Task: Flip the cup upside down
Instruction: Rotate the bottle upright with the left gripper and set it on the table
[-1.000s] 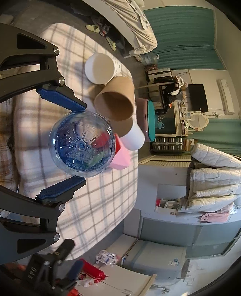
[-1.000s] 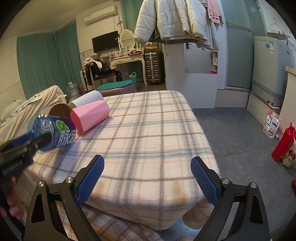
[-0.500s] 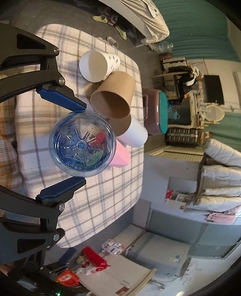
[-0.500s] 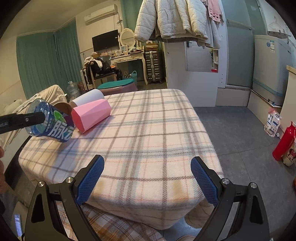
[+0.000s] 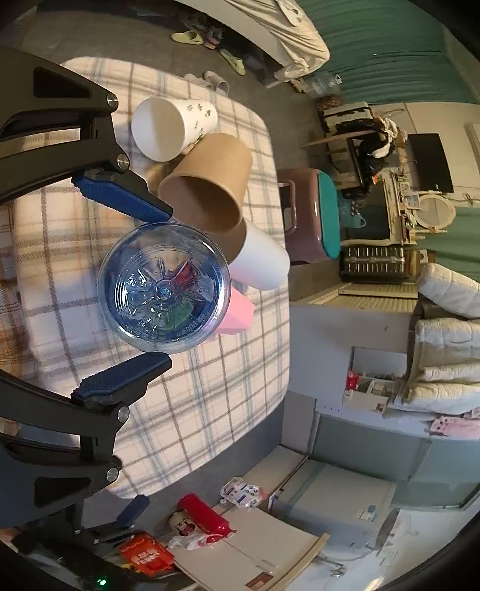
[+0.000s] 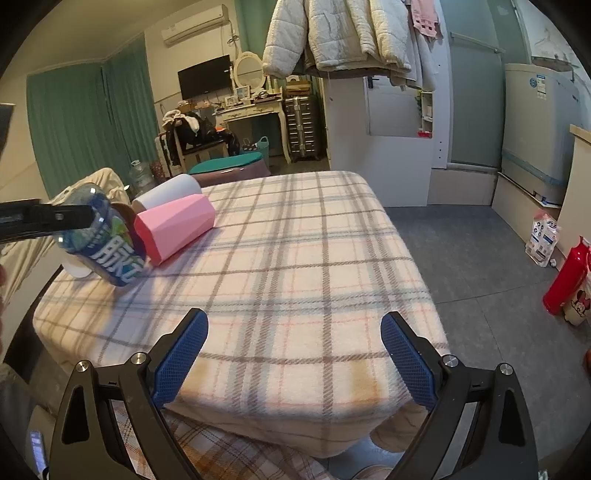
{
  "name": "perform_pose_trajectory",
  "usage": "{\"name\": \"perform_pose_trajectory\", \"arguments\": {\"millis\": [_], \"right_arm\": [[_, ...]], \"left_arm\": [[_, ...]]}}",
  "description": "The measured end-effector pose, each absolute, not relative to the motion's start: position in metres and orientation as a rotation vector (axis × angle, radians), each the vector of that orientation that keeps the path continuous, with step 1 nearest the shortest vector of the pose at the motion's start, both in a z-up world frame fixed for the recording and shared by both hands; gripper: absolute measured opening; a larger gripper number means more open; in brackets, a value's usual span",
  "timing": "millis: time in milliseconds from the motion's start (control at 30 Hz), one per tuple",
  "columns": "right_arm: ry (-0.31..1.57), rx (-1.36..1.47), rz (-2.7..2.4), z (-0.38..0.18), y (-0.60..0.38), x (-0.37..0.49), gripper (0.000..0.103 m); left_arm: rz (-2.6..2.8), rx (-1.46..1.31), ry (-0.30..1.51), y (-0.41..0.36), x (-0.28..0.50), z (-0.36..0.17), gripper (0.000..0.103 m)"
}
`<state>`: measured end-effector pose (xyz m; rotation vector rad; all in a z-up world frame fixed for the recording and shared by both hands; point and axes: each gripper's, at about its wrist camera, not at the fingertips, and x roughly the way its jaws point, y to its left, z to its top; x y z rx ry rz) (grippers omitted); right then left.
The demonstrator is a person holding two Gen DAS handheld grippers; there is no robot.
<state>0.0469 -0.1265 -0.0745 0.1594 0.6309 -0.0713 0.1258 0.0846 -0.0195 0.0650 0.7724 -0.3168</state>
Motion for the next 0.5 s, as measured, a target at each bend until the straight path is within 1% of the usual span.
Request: {"name": "perform_pose_trajectory", "arguments": {"millis": [133, 333, 400, 467, 500], "right_arm": [[0.627, 0.173, -0.076, -0.073, -0.126, 0.051, 0.095], [0.636, 0.159, -0.063, -0.073, -0.119, 0.056, 0.095], [0.636, 0.155, -0.066, -0.074, -0.117, 0.056, 0.095], [0.636, 0.155, -0.069, -0.073, -0.118, 0.056, 0.095], [0.636, 0.152, -0.071, -0.072, -0.117, 0.056, 0.095]], "left_arm": [[-0.341, 0.045, 0.828, 0.089, 0.126, -0.019, 0.075], [-0.336, 0.019, 0.833, 0.095, 0.134, -0.032, 0.075], [-0.338, 0.005, 0.826, 0.097, 0.136, -0.032, 0.076], [-0.315, 0.021, 0.812, 0.097, 0.137, -0.032, 0.082], [-0.293, 0.049, 0.802, 0.095, 0.137, -0.032, 0.082]]}}
